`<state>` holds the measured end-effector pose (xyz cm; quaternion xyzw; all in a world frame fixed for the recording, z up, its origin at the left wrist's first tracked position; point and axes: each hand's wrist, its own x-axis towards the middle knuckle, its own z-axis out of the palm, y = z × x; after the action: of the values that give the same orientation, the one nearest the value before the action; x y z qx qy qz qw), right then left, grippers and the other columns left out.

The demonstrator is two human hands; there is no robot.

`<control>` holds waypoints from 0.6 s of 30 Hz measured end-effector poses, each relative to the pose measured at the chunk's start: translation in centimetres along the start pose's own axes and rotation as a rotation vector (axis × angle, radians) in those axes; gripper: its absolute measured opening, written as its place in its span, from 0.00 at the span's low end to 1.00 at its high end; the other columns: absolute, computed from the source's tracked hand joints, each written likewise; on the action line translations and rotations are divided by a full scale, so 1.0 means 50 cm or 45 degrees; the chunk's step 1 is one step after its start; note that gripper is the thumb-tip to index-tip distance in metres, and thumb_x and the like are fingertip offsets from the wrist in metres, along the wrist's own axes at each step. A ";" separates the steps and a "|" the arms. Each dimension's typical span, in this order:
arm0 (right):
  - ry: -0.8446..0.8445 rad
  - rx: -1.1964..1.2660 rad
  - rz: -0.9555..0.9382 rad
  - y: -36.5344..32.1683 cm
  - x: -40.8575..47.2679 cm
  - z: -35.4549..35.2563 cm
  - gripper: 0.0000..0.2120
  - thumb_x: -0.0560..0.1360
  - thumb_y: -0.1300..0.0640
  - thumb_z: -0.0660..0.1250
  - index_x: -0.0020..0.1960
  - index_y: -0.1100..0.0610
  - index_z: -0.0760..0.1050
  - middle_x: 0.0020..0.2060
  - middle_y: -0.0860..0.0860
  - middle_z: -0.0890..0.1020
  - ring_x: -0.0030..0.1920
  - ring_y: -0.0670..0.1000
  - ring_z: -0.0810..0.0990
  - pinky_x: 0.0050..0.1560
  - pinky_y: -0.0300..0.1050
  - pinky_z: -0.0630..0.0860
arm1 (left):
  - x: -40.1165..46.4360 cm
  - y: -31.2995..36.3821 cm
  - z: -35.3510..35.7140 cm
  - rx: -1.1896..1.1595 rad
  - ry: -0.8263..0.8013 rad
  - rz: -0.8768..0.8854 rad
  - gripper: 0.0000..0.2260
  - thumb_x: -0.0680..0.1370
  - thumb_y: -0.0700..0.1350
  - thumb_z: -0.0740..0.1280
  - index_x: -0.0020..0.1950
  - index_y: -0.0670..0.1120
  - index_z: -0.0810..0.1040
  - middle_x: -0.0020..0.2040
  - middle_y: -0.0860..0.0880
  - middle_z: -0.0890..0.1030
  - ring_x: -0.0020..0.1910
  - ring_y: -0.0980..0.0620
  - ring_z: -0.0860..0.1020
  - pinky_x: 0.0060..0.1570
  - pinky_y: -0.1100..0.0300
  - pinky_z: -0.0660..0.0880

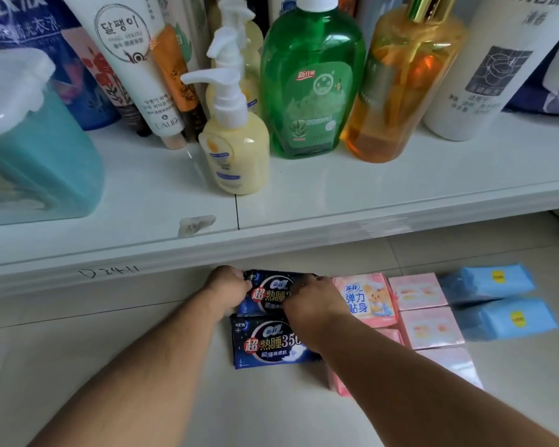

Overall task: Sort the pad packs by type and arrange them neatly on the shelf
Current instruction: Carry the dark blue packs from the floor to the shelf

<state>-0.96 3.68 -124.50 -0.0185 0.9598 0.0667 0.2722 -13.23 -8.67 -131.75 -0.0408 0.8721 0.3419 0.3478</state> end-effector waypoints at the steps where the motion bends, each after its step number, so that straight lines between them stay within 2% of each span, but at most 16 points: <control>1: 0.018 0.032 -0.017 -0.006 -0.014 -0.008 0.15 0.81 0.58 0.60 0.65 0.55 0.77 0.62 0.56 0.79 0.62 0.60 0.75 0.59 0.52 0.72 | -0.011 -0.002 -0.011 -0.061 0.015 -0.004 0.02 0.79 0.37 0.67 0.48 0.42 0.79 0.40 0.46 0.81 0.38 0.49 0.80 0.44 0.57 0.77; 3: 0.022 0.086 -0.075 -0.019 -0.057 -0.038 0.16 0.80 0.60 0.60 0.67 0.54 0.73 0.62 0.56 0.79 0.60 0.60 0.79 0.54 0.50 0.74 | -0.050 -0.007 -0.043 -0.141 0.046 0.014 0.03 0.80 0.40 0.66 0.51 0.43 0.79 0.44 0.45 0.82 0.40 0.48 0.81 0.41 0.57 0.78; 6: -0.044 0.140 -0.138 -0.040 -0.153 -0.102 0.21 0.79 0.62 0.61 0.71 0.56 0.66 0.61 0.57 0.79 0.57 0.62 0.81 0.47 0.50 0.71 | -0.161 -0.012 -0.111 -0.057 0.123 0.076 0.04 0.81 0.41 0.64 0.48 0.42 0.77 0.44 0.42 0.81 0.39 0.48 0.76 0.37 0.60 0.70; 9: -0.157 0.238 -0.154 -0.060 -0.282 -0.198 0.24 0.79 0.61 0.64 0.73 0.57 0.62 0.58 0.58 0.79 0.55 0.63 0.81 0.43 0.49 0.69 | -0.313 -0.002 -0.183 -0.017 0.173 0.032 0.06 0.82 0.41 0.60 0.47 0.41 0.72 0.43 0.39 0.81 0.38 0.46 0.77 0.34 0.56 0.74; 11: -0.230 0.297 -0.154 -0.066 -0.375 -0.280 0.25 0.78 0.60 0.66 0.72 0.58 0.61 0.58 0.58 0.80 0.55 0.62 0.81 0.43 0.49 0.70 | -0.436 0.021 -0.235 -0.073 0.156 -0.054 0.05 0.83 0.40 0.57 0.50 0.40 0.69 0.45 0.40 0.80 0.35 0.44 0.80 0.26 0.59 0.73; 16: -0.359 0.380 -0.134 -0.064 -0.615 -0.508 0.29 0.75 0.64 0.69 0.73 0.55 0.62 0.57 0.59 0.79 0.56 0.63 0.80 0.44 0.51 0.73 | -0.749 0.096 -0.393 -0.246 0.085 -0.155 0.05 0.83 0.40 0.56 0.54 0.38 0.67 0.49 0.38 0.79 0.31 0.44 0.84 0.29 0.57 0.75; 18: -0.336 0.413 -0.156 -0.054 -0.717 -0.613 0.26 0.75 0.65 0.68 0.70 0.54 0.66 0.57 0.58 0.78 0.56 0.62 0.79 0.44 0.51 0.73 | -0.877 0.140 -0.466 -0.333 0.054 -0.141 0.05 0.83 0.39 0.58 0.53 0.37 0.66 0.50 0.37 0.79 0.31 0.45 0.84 0.28 0.57 0.76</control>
<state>13.79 -3.28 -80.17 -0.0239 0.9111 -0.1035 0.3983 4.20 -25.21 -87.74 -0.1410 0.8237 0.4320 0.3391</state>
